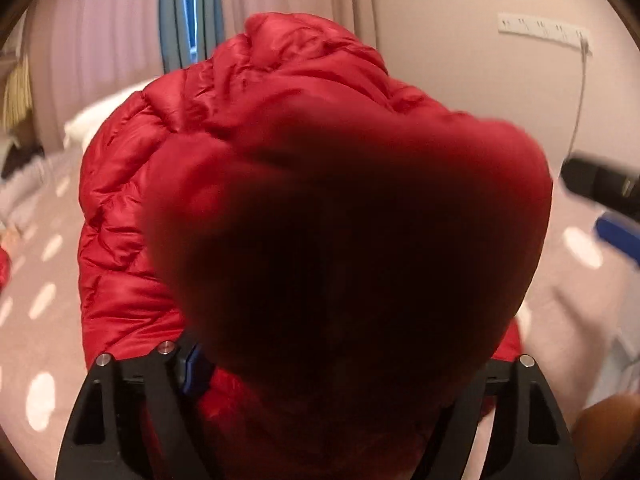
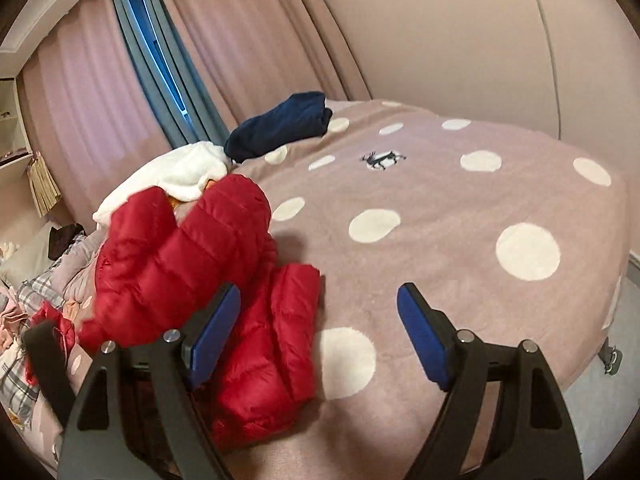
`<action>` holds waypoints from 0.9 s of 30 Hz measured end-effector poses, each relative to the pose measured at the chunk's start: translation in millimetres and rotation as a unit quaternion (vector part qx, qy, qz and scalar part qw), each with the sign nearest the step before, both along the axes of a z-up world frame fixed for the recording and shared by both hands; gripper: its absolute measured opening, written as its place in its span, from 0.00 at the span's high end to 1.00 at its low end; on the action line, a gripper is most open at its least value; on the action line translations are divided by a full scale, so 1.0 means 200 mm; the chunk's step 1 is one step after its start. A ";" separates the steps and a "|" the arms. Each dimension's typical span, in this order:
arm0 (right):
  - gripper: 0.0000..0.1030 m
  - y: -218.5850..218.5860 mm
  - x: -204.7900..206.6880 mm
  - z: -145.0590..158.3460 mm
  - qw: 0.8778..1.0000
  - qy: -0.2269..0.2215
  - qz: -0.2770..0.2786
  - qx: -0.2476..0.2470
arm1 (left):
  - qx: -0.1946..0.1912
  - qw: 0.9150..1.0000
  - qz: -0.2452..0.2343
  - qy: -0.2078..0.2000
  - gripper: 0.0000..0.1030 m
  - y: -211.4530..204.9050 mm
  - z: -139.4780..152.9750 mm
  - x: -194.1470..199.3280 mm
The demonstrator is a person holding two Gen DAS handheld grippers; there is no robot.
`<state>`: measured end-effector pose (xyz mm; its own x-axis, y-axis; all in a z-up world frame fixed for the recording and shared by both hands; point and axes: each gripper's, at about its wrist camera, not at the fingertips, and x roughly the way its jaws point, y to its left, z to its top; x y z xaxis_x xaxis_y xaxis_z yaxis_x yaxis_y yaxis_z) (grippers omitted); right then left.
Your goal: Fold large clothes
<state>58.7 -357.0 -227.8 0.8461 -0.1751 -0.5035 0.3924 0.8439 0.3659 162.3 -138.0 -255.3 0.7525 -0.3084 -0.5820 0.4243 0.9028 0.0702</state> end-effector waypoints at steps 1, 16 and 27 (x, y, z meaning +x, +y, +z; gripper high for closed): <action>0.21 0.00 -0.01 0.00 1.000 0.000 0.000 0.000 | -0.005 1.000 0.002 0.001 0.23 0.00 -0.01 0.01; 0.21 -0.02 -0.05 0.02 1.000 0.009 -0.015 -0.025 | -0.034 0.999 0.013 0.011 0.23 -0.01 -0.01 0.05; 0.21 0.02 -0.06 0.07 0.999 0.011 0.003 -0.031 | -0.072 0.997 0.032 -0.001 0.23 0.12 0.07 -0.01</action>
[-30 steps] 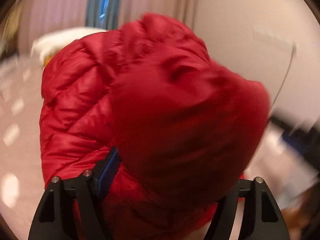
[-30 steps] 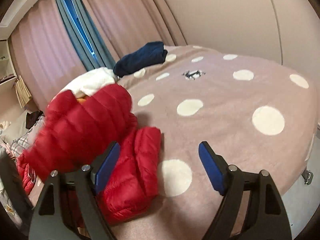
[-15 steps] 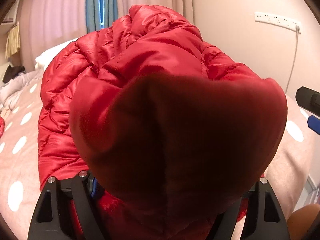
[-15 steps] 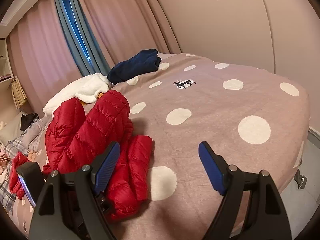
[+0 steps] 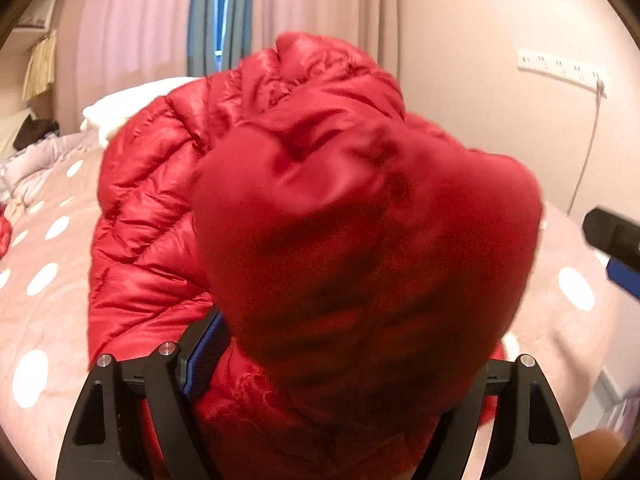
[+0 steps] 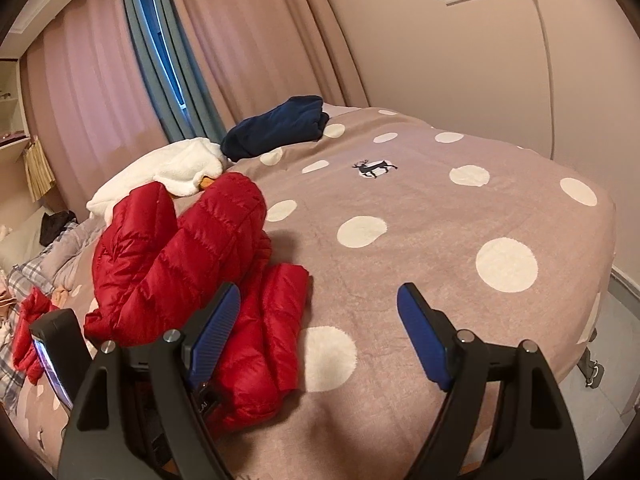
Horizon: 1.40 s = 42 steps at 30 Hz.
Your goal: Fold large clothes
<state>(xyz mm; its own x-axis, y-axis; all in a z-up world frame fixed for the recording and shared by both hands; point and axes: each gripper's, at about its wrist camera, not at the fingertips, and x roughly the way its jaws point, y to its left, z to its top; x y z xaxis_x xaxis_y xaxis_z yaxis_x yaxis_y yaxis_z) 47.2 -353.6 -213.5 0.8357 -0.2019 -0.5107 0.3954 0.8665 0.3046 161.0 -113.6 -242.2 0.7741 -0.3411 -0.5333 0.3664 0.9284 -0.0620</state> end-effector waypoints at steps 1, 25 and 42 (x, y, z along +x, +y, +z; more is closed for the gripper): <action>0.21 0.01 0.00 0.01 1.000 -0.001 0.002 -0.003 | -0.008 1.000 -0.001 0.001 0.23 0.01 0.02 -0.01; 0.18 0.26 0.01 0.27 0.997 -0.035 0.052 -0.052 | -0.165 0.969 0.176 -0.051 0.23 0.49 0.43 -0.17; 0.08 0.63 0.39 0.23 0.982 -0.029 0.166 -0.088 | -0.140 0.949 0.280 -0.021 0.25 0.73 0.32 -0.06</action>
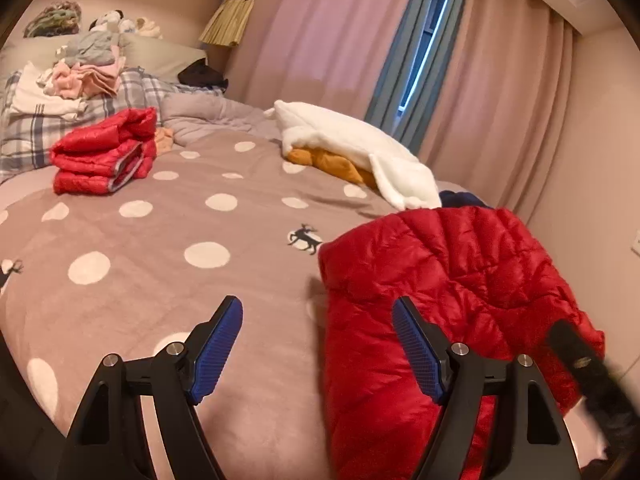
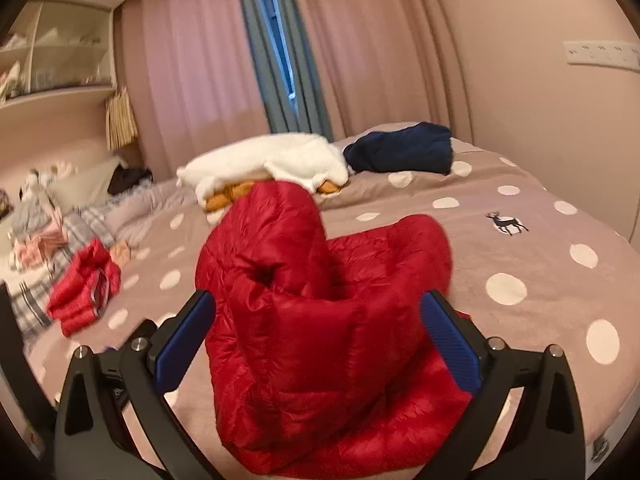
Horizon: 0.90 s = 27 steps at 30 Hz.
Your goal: Fold large clothes
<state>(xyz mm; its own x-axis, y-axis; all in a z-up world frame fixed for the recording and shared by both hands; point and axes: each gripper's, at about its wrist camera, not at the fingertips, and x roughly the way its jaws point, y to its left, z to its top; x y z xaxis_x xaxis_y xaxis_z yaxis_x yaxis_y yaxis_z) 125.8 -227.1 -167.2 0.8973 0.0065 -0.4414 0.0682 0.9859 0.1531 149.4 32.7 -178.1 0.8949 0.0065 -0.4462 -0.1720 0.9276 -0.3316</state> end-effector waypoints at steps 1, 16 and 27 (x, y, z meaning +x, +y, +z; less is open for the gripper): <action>0.30 0.02 0.02 -0.02 0.999 0.006 -0.009 -0.031 | -0.003 1.000 0.000 0.002 0.25 0.01 -0.01 0.00; 0.67 -0.46 0.03 -0.42 0.981 0.143 -0.130 -0.019 | 0.020 0.994 -0.086 0.057 0.25 -0.25 -0.21 0.19; 0.67 -0.51 0.10 -0.63 0.977 0.170 -0.126 -0.038 | 0.002 0.985 -0.119 0.125 0.25 -0.37 -0.46 0.36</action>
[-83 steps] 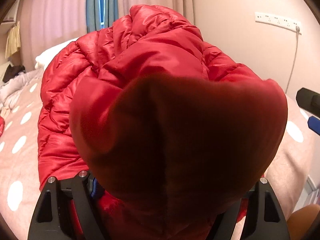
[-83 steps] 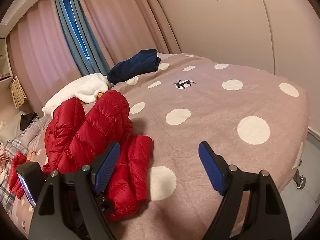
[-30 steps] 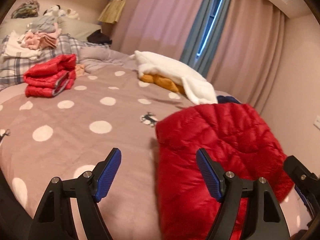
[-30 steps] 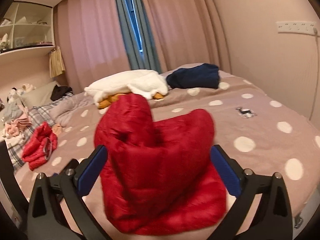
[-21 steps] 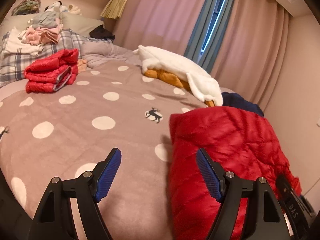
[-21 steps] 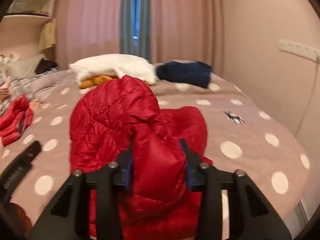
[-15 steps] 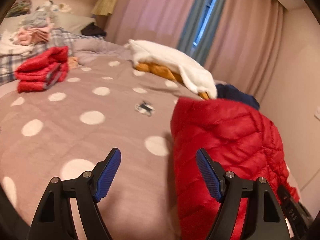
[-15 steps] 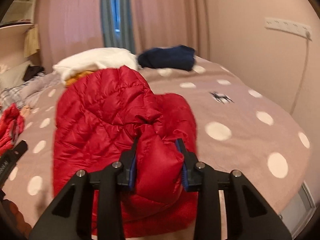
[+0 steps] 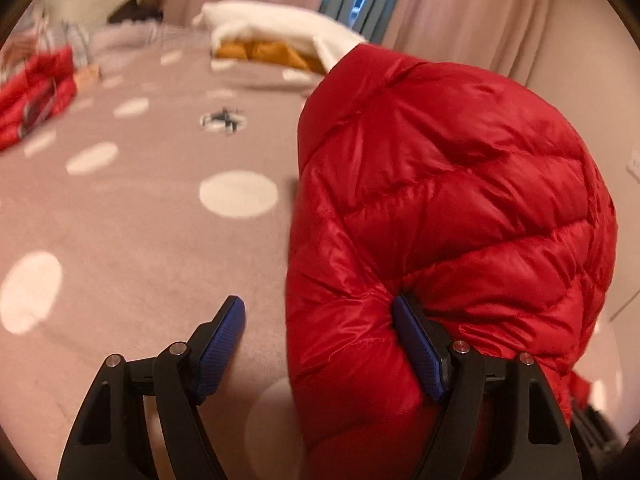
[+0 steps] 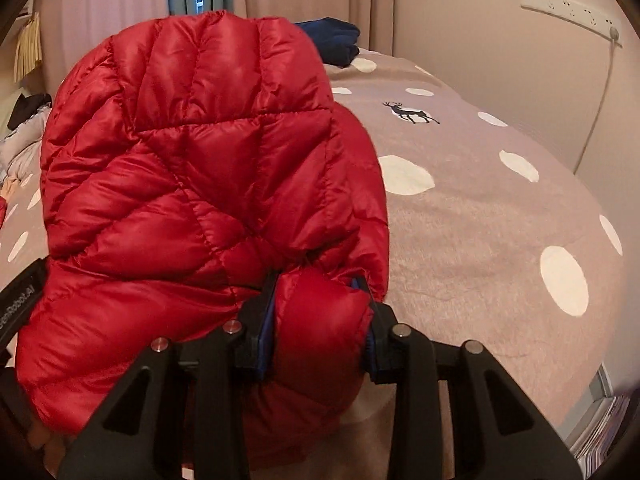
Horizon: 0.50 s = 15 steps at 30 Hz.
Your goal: Fold large clothes
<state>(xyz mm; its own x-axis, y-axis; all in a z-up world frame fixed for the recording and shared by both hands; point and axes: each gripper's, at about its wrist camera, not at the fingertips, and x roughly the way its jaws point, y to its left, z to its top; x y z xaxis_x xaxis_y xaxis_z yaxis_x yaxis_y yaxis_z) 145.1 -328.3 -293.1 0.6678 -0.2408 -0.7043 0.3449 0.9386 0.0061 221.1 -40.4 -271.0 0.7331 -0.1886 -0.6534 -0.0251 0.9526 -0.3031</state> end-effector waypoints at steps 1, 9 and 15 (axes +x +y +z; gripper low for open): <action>0.67 -0.02 0.01 -0.01 1.000 -0.001 0.002 0.007 | 0.010 1.000 0.001 -0.004 0.25 -0.01 0.01 -0.01; 0.65 -0.04 0.00 0.01 1.000 -0.017 -0.004 0.015 | 0.021 1.000 0.010 -0.014 0.25 -0.01 0.04 -0.05; 0.58 -0.13 -0.07 0.19 0.997 -0.036 -0.009 0.072 | 0.044 0.999 0.012 -0.019 0.25 0.01 0.20 -0.07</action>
